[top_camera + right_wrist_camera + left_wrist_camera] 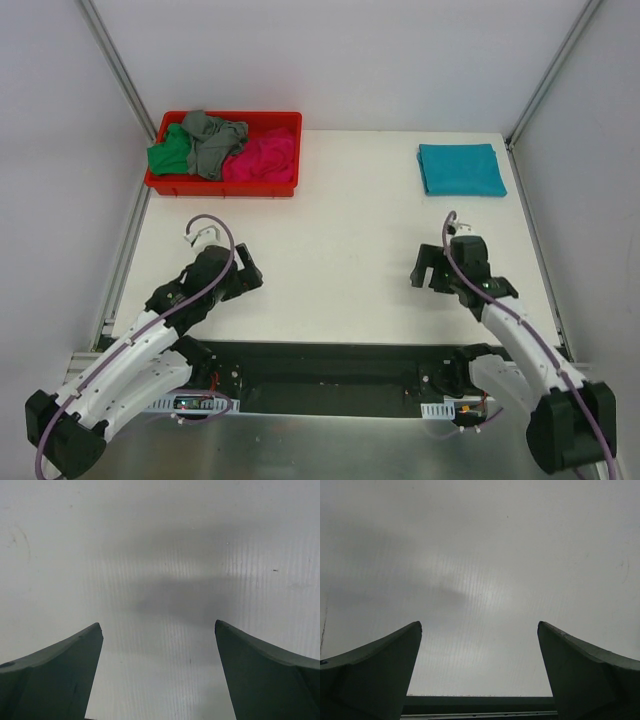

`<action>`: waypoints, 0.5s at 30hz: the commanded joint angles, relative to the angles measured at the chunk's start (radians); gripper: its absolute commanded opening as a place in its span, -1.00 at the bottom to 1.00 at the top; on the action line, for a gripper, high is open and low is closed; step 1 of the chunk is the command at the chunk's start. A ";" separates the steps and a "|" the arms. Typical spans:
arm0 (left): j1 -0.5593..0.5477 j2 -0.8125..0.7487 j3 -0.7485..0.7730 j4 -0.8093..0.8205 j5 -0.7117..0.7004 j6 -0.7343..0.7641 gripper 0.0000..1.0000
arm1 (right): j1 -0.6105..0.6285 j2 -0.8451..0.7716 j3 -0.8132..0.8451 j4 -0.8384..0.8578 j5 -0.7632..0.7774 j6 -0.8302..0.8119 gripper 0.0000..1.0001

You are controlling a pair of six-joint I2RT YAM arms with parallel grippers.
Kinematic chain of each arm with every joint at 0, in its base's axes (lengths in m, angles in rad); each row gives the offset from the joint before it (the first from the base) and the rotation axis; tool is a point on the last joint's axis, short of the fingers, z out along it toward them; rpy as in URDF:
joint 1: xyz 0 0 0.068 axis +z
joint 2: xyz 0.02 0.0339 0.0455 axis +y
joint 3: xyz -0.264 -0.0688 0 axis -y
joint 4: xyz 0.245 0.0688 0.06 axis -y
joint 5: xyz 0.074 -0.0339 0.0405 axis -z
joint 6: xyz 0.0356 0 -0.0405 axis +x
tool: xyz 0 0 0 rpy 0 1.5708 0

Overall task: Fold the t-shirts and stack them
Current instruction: Put the neatly folded tshirt into the corner of the board with the right arm

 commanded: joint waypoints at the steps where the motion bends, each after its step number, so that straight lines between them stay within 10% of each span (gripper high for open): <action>1: 0.010 -0.087 -0.066 0.038 0.041 -0.015 0.98 | 0.006 -0.238 -0.065 0.100 -0.059 0.074 0.92; 15: 0.010 -0.235 -0.115 0.063 0.050 -0.007 0.98 | 0.006 -0.743 -0.288 0.098 0.061 0.077 0.92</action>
